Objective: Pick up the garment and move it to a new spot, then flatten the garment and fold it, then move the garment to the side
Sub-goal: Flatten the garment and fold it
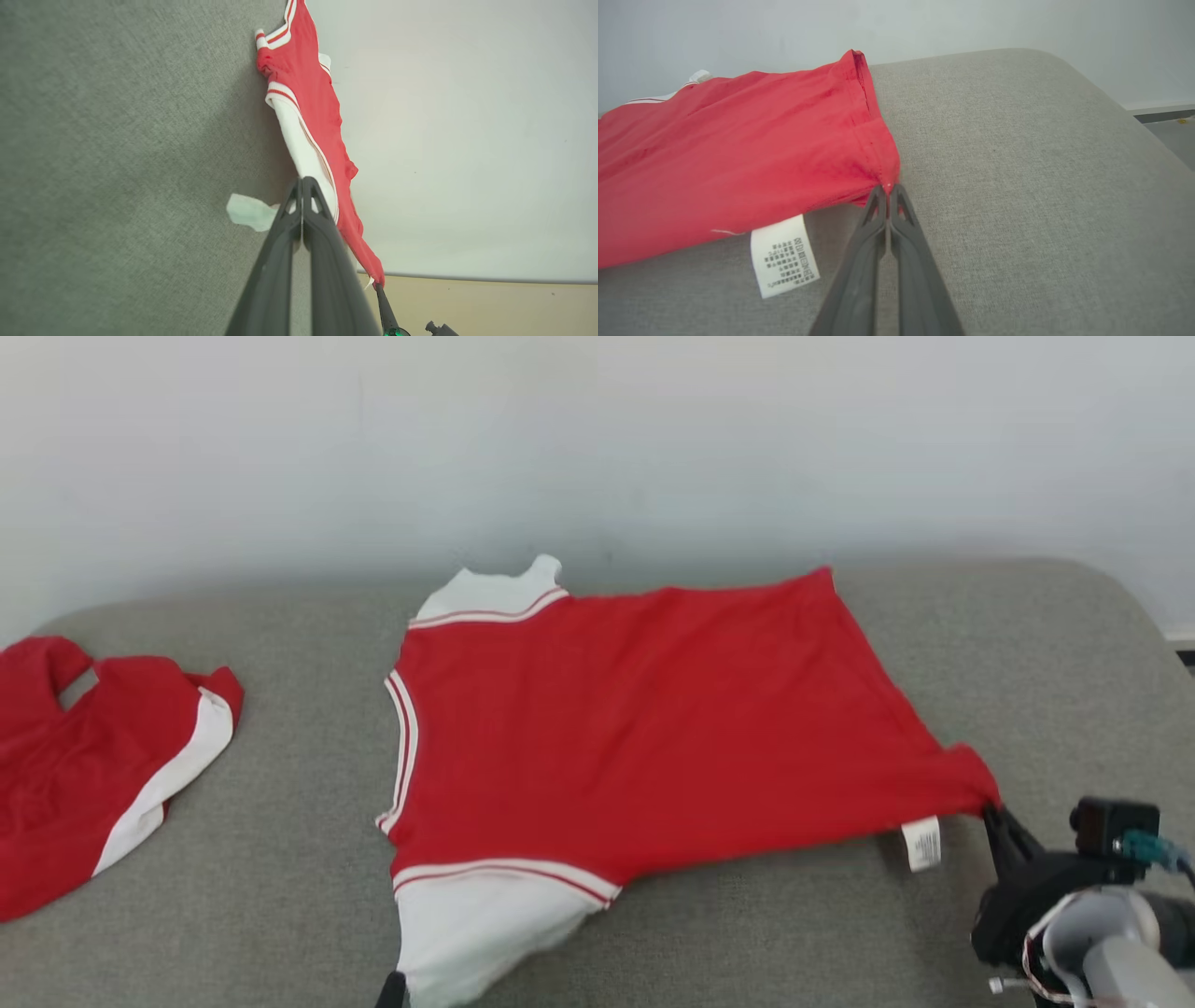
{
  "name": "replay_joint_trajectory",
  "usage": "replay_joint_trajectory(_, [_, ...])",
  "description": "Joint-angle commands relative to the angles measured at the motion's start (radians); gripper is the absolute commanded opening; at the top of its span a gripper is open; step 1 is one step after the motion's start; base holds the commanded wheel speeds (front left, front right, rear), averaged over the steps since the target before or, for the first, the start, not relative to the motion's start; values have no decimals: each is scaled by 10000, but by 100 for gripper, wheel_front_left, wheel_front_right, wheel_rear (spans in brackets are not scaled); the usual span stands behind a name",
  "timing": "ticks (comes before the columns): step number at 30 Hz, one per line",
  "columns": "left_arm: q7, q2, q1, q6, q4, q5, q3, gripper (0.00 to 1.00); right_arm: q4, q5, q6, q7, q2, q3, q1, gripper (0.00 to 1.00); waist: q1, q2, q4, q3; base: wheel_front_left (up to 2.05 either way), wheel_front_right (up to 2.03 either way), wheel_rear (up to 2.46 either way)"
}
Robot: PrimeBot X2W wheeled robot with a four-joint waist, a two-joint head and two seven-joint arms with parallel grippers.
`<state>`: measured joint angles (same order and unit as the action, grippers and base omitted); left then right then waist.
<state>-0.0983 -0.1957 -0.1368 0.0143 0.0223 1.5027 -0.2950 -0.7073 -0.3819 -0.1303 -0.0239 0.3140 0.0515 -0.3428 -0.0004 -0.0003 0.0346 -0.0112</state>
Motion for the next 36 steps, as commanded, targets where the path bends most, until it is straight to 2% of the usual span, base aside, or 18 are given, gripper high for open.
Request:
replay_joint_trajectory(1, [25, -24, -226, -92, -89, 161, 12, 0, 146, 124, -11, 77, -86, -175, 334, 0, 4, 3, 12, 190, 0, 0, 0])
replay_joint_trajectory(7, [521, -16, -868, -639, -527, 627, -140, 0, 1424, 769, -11, 1111, -586, -896, 1783, 0, 4, 3, 89, 270, 0, 0, 0])
replay_joint_trajectory(10, [835, -191, -1195, -1172, -655, 827, -238, 0, 2185, 1134, -11, 1701, -818, -1151, 2422, 0, 4, 3, 135, 285, 0, 0, 0])
replay_joint_trajectory(13, [922, -168, -1352, -1450, -909, 963, -166, 0, 2934, 1371, -11, 2169, -1088, -1407, 2894, 0, 4, 3, 173, 281, 0, 0, 0])
replay_joint_trajectory(19, [693, 114, -1000, -1343, -1268, 1221, 134, 0, 4049, 1694, -11, 2527, -1500, -1816, 3236, 0, 4, 3, 194, 239, 0, 0, 0])
replay_joint_trajectory(24, [390, 473, 136, -1567, -1057, 1001, 281, 0, 4691, 1914, -11, 2744, -1700, -2126, 2861, 0, 4, 3, 141, 162, 0, 0, 0])
replay_joint_trajectory(28, [134, 771, 1422, -1588, -484, 772, 330, 0, 4593, 2047, -11, 2935, -1751, -2203, 2280, 0, 4, 3, 96, 40, 0, 0, 0])
replay_joint_trajectory(36, [-794, 1142, 3937, -1453, 1508, 79, 385, 0, 3777, 2344, -11, 2947, -1915, -2276, 986, 0, 4, 3, 69, -468, 0, 0, 0])
